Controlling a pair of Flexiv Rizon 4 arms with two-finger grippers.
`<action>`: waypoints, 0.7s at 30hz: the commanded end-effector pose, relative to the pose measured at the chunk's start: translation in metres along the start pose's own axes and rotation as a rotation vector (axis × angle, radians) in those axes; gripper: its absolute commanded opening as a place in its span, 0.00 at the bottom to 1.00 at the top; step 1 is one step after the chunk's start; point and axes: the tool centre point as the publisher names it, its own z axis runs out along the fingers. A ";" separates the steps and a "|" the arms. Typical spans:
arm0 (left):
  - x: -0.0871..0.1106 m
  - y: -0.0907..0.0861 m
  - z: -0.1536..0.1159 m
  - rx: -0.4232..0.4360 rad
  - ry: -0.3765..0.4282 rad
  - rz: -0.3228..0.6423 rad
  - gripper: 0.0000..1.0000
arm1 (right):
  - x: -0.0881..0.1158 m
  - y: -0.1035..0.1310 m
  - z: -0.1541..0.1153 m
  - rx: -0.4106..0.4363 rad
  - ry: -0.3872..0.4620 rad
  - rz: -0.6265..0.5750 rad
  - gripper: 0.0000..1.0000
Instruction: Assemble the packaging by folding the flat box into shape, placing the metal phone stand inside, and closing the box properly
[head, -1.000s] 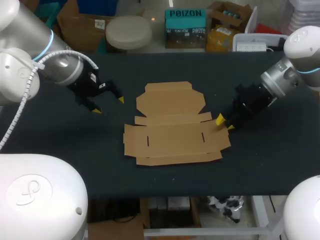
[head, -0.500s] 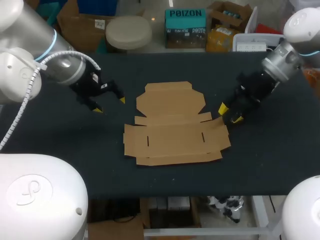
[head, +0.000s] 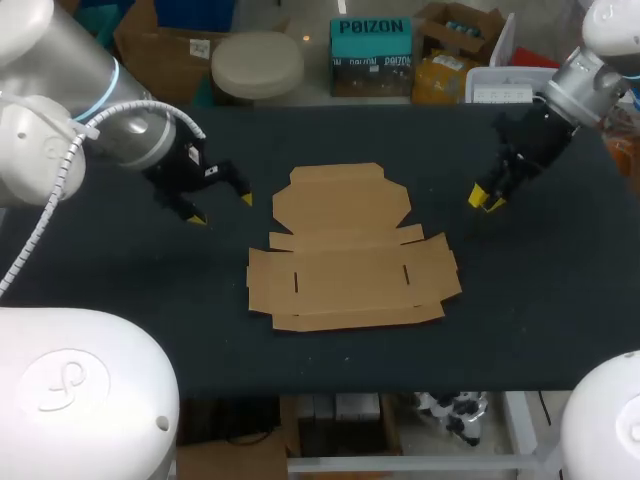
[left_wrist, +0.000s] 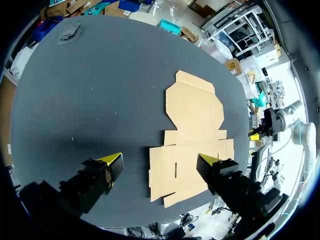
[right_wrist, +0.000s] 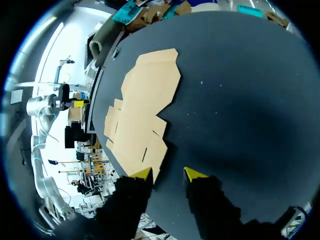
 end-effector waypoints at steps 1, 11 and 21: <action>0.006 0.002 -0.008 0.008 -0.022 -0.001 0.25 | 0.012 -0.013 -0.017 -0.074 -0.073 -0.018 0.00; 0.010 0.004 -0.013 0.006 -0.016 0.030 0.00 | 0.014 -0.016 -0.030 -0.130 -0.101 -0.079 0.00; 0.010 0.004 -0.013 0.006 -0.016 0.030 0.00 | 0.014 -0.016 -0.030 -0.130 -0.101 -0.079 0.00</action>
